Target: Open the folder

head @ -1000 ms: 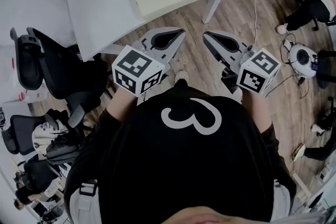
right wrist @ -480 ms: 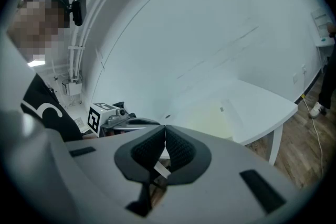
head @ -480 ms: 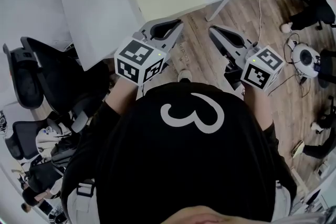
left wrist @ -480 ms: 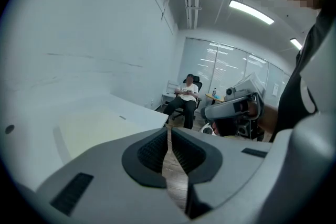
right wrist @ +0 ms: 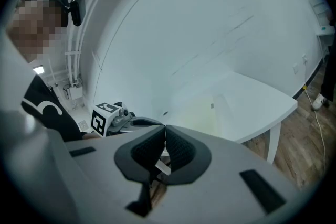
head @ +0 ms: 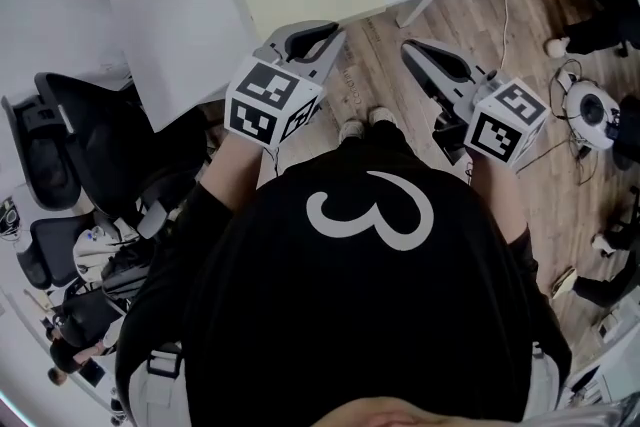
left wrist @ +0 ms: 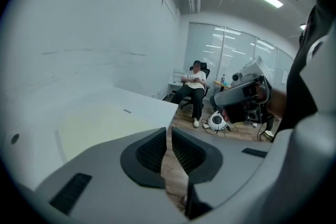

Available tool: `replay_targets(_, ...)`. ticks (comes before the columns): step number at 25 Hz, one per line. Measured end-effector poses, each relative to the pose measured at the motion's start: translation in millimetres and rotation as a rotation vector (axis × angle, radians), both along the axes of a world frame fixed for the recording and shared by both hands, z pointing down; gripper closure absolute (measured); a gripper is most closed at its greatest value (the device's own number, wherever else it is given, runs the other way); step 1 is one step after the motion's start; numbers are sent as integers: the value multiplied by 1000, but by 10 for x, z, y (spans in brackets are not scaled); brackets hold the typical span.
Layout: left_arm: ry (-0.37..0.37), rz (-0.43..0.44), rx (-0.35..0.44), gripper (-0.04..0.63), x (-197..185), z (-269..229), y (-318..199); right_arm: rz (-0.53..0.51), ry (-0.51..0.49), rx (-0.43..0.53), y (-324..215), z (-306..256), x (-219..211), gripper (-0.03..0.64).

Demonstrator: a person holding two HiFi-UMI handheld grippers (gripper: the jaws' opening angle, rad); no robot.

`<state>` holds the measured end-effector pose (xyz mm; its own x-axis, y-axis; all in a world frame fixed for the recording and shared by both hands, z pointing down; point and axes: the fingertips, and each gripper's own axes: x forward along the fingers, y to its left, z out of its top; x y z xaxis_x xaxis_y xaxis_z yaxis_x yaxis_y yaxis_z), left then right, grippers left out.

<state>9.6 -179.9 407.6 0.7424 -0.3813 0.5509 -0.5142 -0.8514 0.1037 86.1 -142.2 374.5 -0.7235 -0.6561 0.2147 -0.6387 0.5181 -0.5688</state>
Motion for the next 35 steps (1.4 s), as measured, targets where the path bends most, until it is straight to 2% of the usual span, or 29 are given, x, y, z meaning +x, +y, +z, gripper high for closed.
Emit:
replay_targets(5, -63, -23, 0, 561, 142, 171, -86, -45, -11, -26, -99, 128, 165, 594)
replay_targets(9, -105, -53, 7, 506, 201, 310, -144, -77, -19, -47, -141, 245, 248, 594)
replay_targets(12, -165, -54, 50, 477, 225, 396, -206, -97, -14, -54, -174, 312, 285, 594)
replay_targets(18, -256, -38, 143, 467, 314, 479, -303, -122, -18, -60, -208, 430, 382, 594)
replay_targets(26, -378, -10, 180, 425, 307, 758, -419, -144, -23, -89, -224, 631, 408, 594)
replay_targets(30, -447, -4, 259, 420, 318, 820, -509, -146, -18, -102, -257, 710, 465, 594)
replay_targets(35, -473, 11, 270, 420, 353, 897, -508, -151, -18, -113, -266, 757, 498, 594)
